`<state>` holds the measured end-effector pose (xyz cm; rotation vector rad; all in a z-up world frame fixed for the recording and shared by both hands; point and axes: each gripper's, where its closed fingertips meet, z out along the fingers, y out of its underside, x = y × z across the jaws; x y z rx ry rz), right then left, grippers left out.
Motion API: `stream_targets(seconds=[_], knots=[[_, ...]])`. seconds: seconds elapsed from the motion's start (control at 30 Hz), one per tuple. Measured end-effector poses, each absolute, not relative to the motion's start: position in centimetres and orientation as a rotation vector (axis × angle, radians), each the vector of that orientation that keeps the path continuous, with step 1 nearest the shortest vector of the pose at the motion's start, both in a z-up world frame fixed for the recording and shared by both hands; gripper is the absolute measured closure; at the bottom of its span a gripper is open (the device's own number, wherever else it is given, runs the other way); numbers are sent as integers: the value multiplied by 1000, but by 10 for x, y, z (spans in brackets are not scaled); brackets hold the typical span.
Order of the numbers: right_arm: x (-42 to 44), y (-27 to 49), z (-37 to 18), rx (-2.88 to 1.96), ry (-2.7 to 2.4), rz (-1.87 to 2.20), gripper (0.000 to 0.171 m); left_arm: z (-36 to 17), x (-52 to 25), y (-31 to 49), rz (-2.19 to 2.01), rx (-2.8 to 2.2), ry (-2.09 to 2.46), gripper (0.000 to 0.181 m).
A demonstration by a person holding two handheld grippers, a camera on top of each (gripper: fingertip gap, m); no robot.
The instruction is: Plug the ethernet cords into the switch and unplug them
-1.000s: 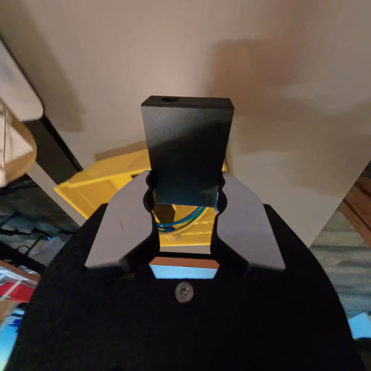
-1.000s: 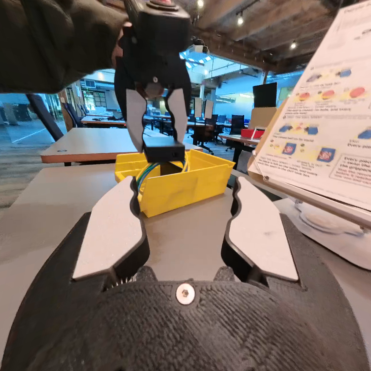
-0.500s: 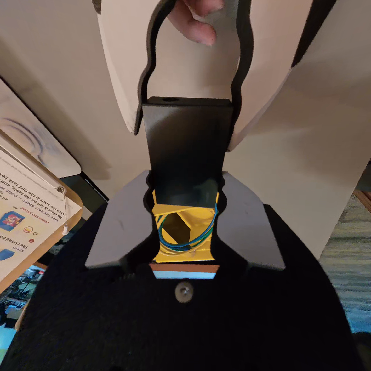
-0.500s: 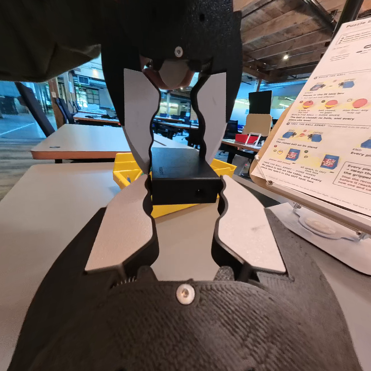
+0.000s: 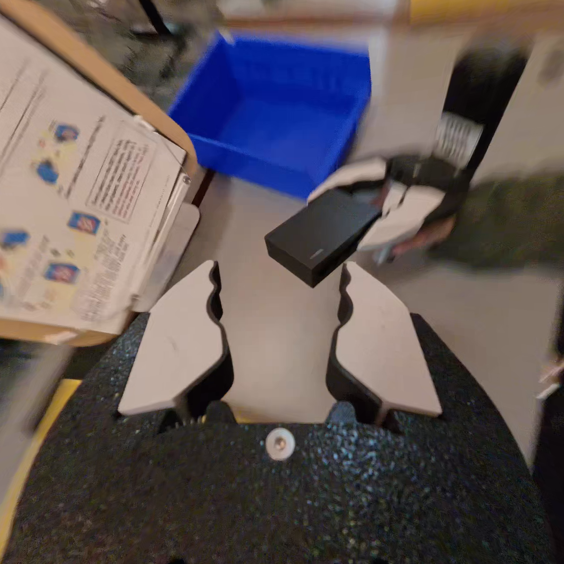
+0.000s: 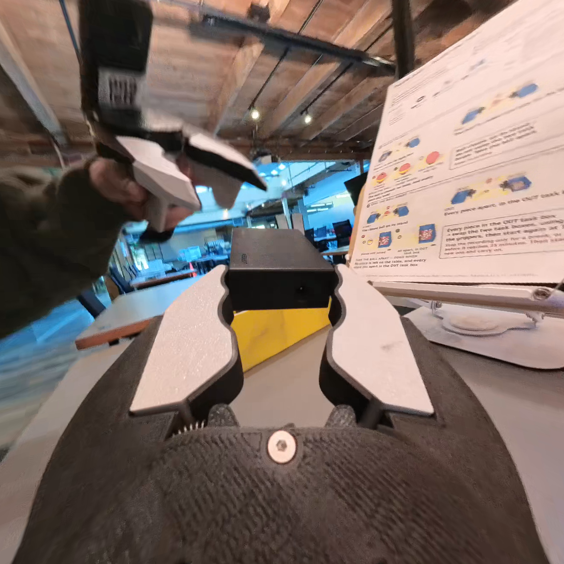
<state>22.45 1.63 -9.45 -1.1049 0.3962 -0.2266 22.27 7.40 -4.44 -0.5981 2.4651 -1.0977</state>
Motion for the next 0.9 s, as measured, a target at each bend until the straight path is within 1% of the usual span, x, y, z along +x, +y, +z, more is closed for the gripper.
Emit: stream_targets(seconds=[0.03, 0.1, 0.13, 0.17, 0.23, 0.33, 0.4, 0.47, 0.57, 0.6, 0.63, 0.9], knots=[[228, 11, -93, -1074, 415, -215, 109, -38, 222, 76, -1301, -800, 2381, 105], [230, 7, -91, -1043, 427, -193, 109, -41, 220, 83, -1628, -1174, 2206, 109], [230, 7, -92, -1037, 430, -190, 109, -46, 217, 83, -1772, -1304, 2132, 107], [230, 8, -93, -1031, 435, -188, 109, -55, 215, 81, -1884, -1419, 2072, 109], [230, 12, -97, -1032, 444, -174, 109, -76, 211, 74, -2050, -1611, 1985, 107], [228, 19, -105, -1070, 431, -208, 109, -98, 213, 66, -2206, -1794, 1844, 111], [228, 22, -109, -1090, 434, -240, 109, -102, 214, 60, -2311, -1868, 1774, 115], [227, 25, -111, -1104, 423, -257, 109, -107, 214, 53, -2330, -1892, 1780, 118], [224, 31, -114, -1137, 393, -295, 109, -111, 218, 51, -2337, -1912, 1759, 127], [223, 33, -115, -1146, 389, -304, 109, -107, 219, 51, -2391, -1915, 1725, 139], [223, 34, -116, -1149, 390, -321, 109, -105, 221, 52, -2412, -1932, 1693, 146], [227, 32, -124, -1173, 388, -385, 109, -113, 224, 50, -2324, -1943, 1788, 150]])
